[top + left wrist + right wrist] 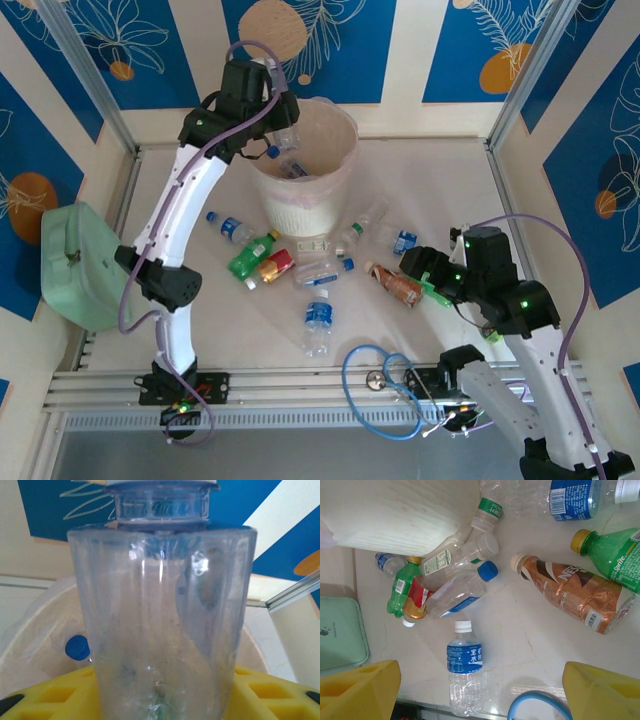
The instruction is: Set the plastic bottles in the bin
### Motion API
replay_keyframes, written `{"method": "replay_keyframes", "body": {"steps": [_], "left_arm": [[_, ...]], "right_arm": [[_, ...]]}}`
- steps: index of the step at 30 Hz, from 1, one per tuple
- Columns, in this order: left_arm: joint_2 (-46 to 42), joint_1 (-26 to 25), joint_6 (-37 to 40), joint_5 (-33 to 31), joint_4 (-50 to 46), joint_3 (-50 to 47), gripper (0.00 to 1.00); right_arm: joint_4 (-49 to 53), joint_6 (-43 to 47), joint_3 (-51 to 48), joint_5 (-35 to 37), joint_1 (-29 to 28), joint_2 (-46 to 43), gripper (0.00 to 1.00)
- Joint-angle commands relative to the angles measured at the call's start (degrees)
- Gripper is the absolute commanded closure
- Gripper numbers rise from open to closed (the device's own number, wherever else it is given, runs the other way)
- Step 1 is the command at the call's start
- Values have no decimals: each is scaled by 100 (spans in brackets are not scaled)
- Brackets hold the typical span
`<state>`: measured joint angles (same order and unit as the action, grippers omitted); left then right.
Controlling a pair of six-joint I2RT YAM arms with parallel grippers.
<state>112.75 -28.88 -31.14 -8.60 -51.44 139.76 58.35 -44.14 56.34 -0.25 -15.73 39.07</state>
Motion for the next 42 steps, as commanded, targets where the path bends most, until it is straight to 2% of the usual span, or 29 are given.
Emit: {"method": "replay_keyframes", "body": {"steps": [1,5,9,14,19,22,25,33,37,42], "left_arm": [[56,-32,-7,210,13,-104,41],[58,-38,-10,192,1,-164,30],[0,-38,35,177,39,-160,22],[-207,-43,38,179,-44,-151,22],[-788,-225,148,157,-241,-424,23],[-1511,-463,319,79,-119,-1293,23],[-2405,-682,406,-18,25,-2560,23],[-4435,-876,29,262,-117,-5817,24],[-4834,-1133,-305,558,-74,-6904,24],[-4540,-2039,-682,738,357,-7750,16]], "right_arm": [[41,-48,-83,-98,9,-49,15],[32,-58,-105,-115,12,-49,15],[89,-15,-75,-55,15,-51,15],[81,-2,-104,-62,17,-44,15],[80,61,-80,-19,12,117,14],[72,105,-28,46,24,335,13],[16,133,-16,145,22,465,11],[-306,161,-327,-19,45,910,11],[-481,65,-439,-63,-56,1049,12],[-563,-45,-412,-67,-256,1188,12]]}}
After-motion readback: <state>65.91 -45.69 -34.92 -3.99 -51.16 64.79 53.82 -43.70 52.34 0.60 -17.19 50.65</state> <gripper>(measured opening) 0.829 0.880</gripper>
